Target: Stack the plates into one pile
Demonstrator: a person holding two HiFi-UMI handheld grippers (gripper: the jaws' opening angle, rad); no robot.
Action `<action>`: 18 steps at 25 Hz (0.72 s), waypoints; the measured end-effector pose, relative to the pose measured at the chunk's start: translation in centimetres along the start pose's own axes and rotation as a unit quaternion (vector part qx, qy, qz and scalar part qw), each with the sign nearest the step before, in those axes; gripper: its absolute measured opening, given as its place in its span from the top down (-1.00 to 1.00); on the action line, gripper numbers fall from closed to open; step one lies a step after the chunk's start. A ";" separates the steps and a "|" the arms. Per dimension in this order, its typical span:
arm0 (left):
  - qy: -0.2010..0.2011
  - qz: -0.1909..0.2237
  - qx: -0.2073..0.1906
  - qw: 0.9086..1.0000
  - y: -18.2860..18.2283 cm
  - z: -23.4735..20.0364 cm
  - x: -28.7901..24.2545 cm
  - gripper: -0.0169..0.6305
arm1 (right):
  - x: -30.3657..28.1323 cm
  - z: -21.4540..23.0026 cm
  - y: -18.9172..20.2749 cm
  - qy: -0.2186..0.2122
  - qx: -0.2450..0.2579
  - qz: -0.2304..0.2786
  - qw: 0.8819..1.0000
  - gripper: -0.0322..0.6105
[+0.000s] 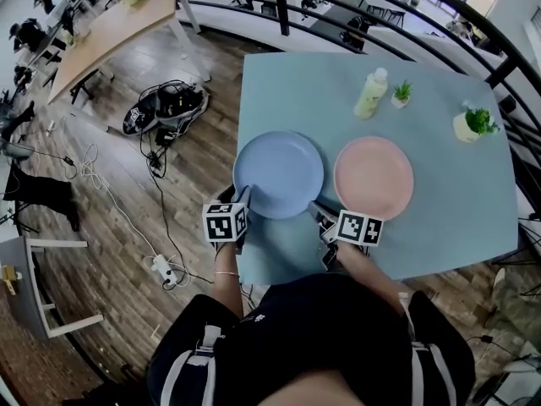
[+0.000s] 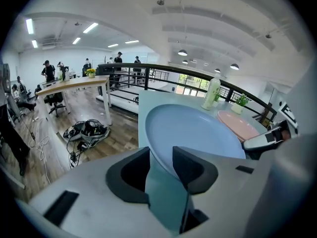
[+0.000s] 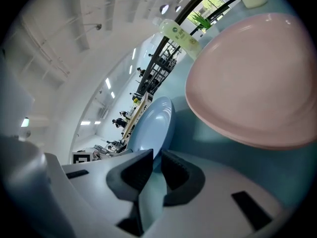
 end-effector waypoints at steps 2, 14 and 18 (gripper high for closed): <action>-0.002 0.020 -0.012 1.000 -1.1 0.5 0.9 0.51 | 0.3 -0.5 -0.4 -0.008 0.002 0.006 1.000 0.73; 0.050 0.051 -0.054 0.996 -3.4 7.6 0.1 0.51 | 5.9 2.1 -2.2 -0.012 -0.031 0.060 0.998 0.73; 0.079 0.037 -0.075 0.993 -3.5 10.9 -1.8 0.51 | 8.5 3.9 -2.3 0.013 -0.043 0.084 0.995 0.73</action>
Point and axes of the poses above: the fingertips, and each gripper's own axes: x backward along the fingers, z to its right, y out of its underside, the point moved 5 cm from there along x, backward along the fingers, and after that the axes turned 12 degrees about x, right-handed, at the moved point
